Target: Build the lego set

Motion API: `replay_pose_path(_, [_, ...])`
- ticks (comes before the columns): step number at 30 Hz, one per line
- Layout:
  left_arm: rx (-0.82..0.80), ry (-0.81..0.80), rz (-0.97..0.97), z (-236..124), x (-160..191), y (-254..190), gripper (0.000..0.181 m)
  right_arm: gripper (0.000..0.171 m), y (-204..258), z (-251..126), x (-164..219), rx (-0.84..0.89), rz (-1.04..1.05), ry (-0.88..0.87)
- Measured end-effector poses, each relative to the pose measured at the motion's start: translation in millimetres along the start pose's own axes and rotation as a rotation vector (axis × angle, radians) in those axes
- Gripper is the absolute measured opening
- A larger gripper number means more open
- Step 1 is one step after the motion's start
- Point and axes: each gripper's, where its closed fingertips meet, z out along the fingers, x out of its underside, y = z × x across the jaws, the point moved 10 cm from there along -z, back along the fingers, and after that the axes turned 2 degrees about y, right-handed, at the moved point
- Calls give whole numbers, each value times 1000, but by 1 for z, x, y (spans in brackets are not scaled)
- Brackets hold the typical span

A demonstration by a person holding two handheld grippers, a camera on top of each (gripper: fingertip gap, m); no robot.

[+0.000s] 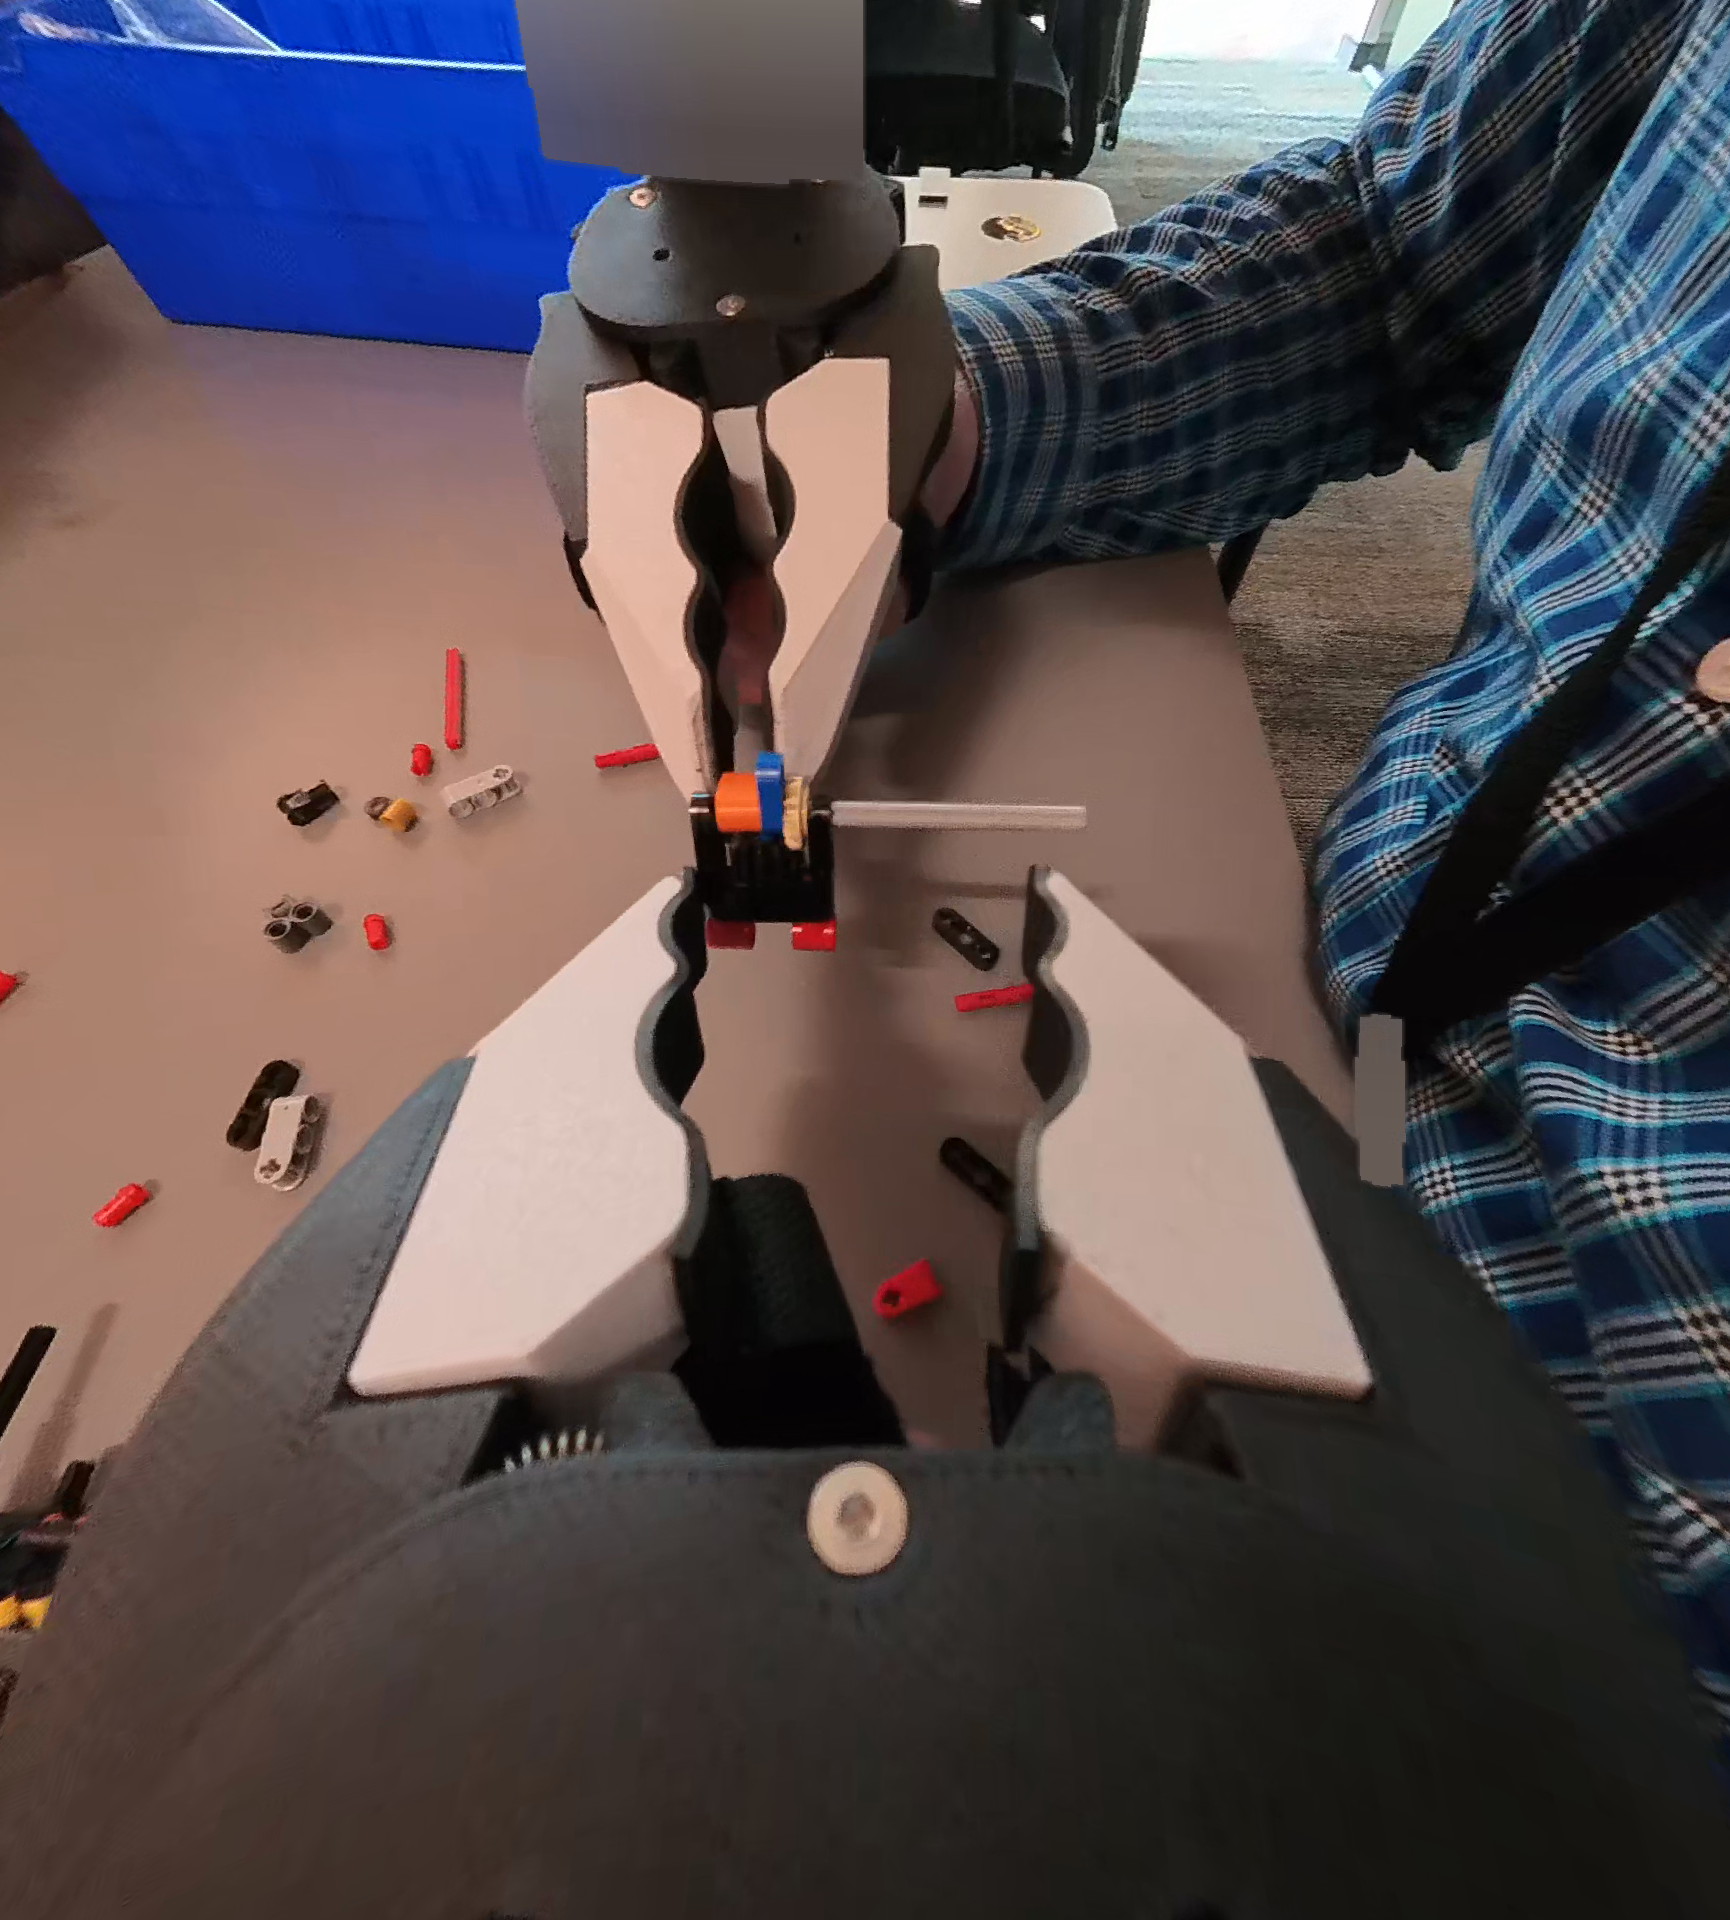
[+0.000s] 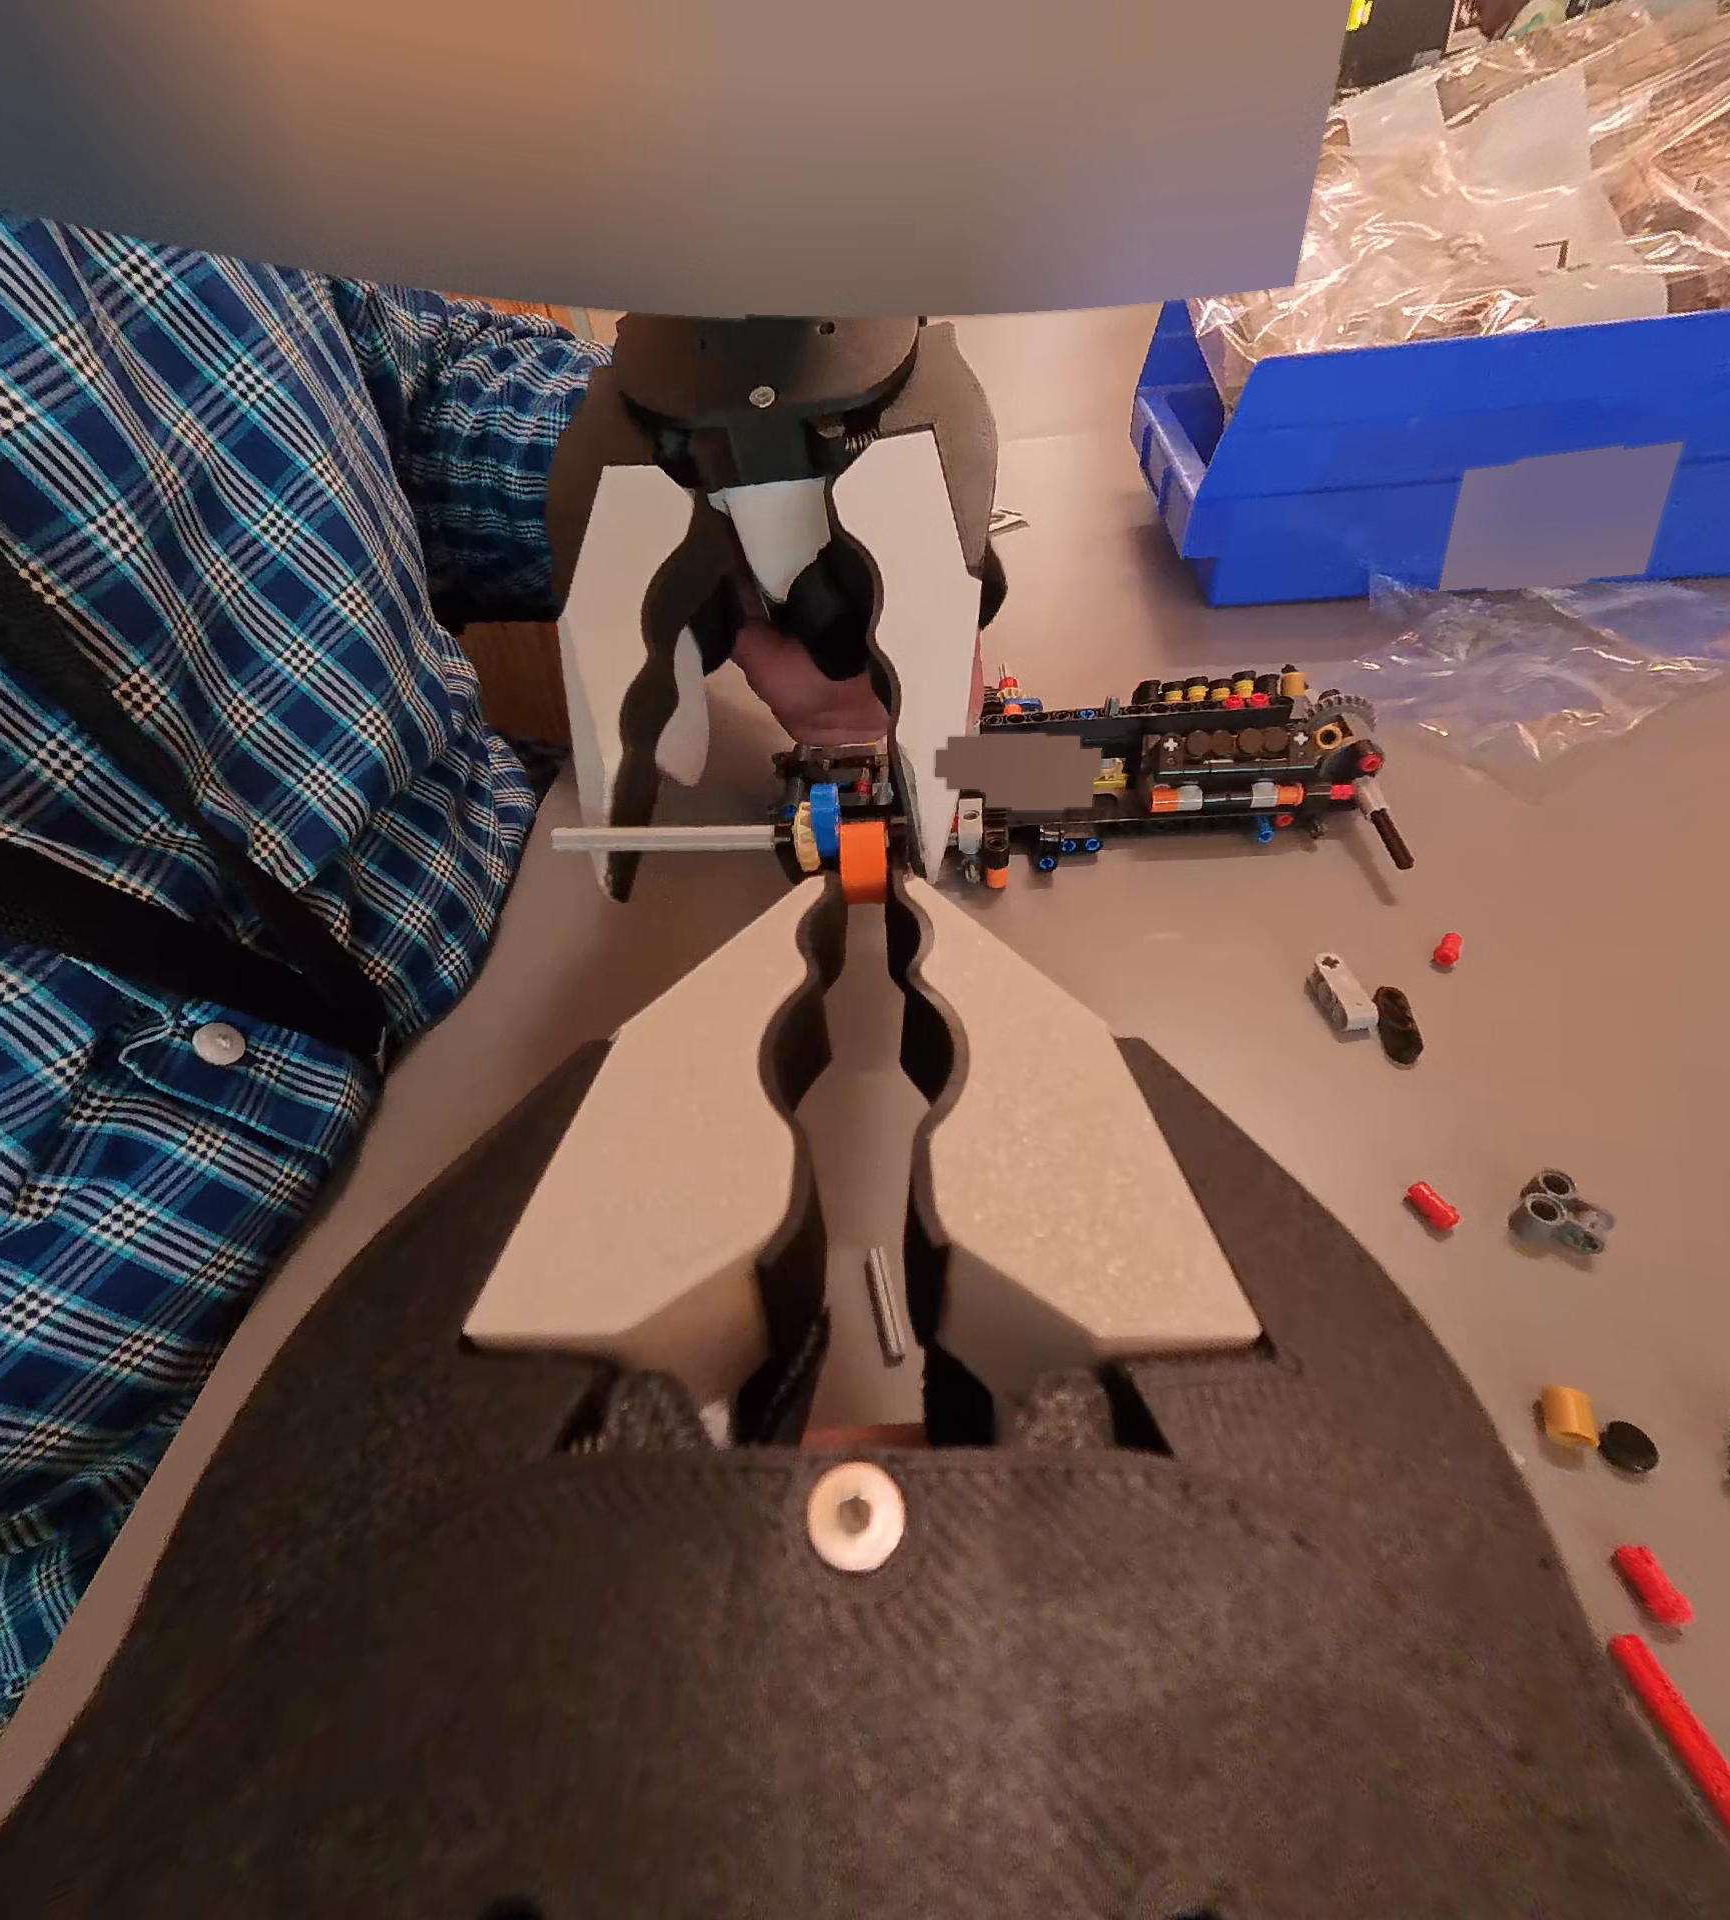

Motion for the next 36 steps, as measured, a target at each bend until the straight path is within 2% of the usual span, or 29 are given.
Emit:
replay_pose_path(3, [37,7,0,2,0,-2,74,4,0,0,0,3,3,0])
replay_pose_path(9, [57,3,-13,3,0,-4,83,4,-1,0,0,4,7,-1])
replay_pose_path(14, [25,10,1,3,0,-3,71,4,0,1,0,-3,6,-1])
replay_pose_path(26, [-53,77,65,5,0,-4,71,4,0,2,-2,60,-9,56])
replay_pose_path(36, [-141,253,197,13,-2,-5,71,4,5,5,-3,194,-116,199])
